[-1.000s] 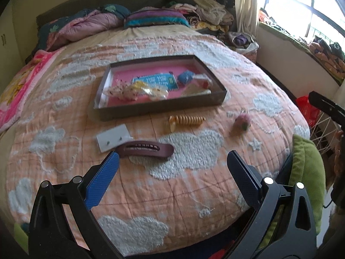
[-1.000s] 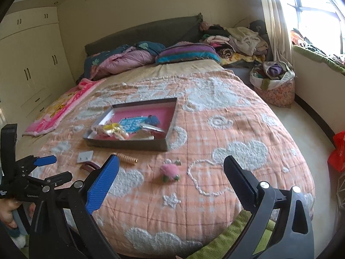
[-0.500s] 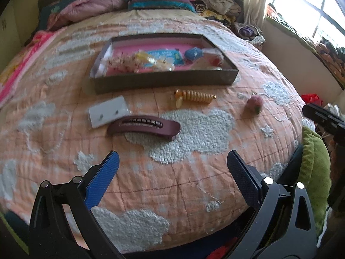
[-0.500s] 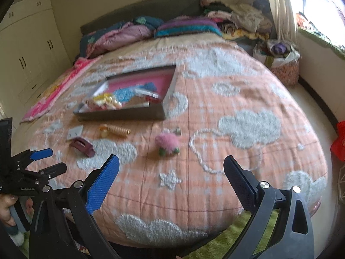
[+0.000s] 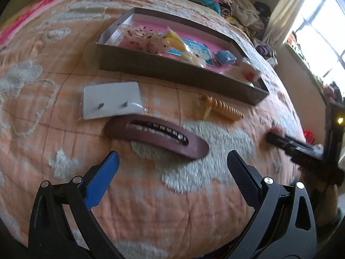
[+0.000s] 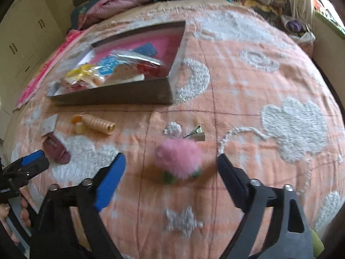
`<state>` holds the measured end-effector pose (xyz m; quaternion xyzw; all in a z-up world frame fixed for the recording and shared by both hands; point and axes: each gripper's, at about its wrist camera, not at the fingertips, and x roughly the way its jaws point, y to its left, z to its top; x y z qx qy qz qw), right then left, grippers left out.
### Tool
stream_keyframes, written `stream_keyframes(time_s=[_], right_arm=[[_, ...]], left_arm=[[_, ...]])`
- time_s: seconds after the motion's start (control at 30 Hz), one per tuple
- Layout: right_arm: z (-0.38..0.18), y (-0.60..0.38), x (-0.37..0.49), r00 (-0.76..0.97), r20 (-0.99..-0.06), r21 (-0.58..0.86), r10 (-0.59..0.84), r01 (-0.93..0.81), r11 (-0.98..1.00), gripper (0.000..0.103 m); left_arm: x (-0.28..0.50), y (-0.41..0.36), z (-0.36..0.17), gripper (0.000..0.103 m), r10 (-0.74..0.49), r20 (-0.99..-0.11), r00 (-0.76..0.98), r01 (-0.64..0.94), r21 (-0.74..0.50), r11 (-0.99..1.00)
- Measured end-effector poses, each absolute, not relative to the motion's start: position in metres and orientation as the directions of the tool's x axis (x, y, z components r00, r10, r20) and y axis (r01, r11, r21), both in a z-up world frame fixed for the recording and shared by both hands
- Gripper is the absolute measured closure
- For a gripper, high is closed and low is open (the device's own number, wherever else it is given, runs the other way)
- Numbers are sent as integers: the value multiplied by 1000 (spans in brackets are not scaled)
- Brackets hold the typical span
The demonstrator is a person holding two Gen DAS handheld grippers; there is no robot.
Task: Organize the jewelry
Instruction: 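Grasp the maroon claw clip with the left tool while the right grasps the pink pompom, then lower the claw clip into the pink box with the left tool while the right drops the pompom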
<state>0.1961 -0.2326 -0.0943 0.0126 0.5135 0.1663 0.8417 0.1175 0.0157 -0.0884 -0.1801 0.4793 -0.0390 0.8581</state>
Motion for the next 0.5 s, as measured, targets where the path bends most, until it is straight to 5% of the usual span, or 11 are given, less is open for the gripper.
stream_keyframes(time_s=[0.13, 0.2, 0.27, 0.4, 0.5], right_arm=[[-100, -236, 201, 420, -861, 202, 287, -236, 951, 50], [-95, -246, 198, 423, -836, 278, 350, -224, 934, 71], [-92, -258, 195, 426, -817, 338, 389, -192, 921, 72], [-76, -274, 179, 479, -769, 391, 424, -173, 904, 72], [-62, -278, 169, 510, -745, 396, 430, -180, 900, 72]], left_arm=[[135, 21, -93, 10, -255, -804, 538, -159, -393, 906], [143, 18, -95, 10, -218, -811, 543, -178, -364, 914], [148, 11, -95, 17, -160, -822, 546, -183, -303, 935], [152, 2, -93, 71, -103, -825, 555, -154, -224, 962], [147, -1, -88, 89, -145, -806, 574, -101, -246, 964]])
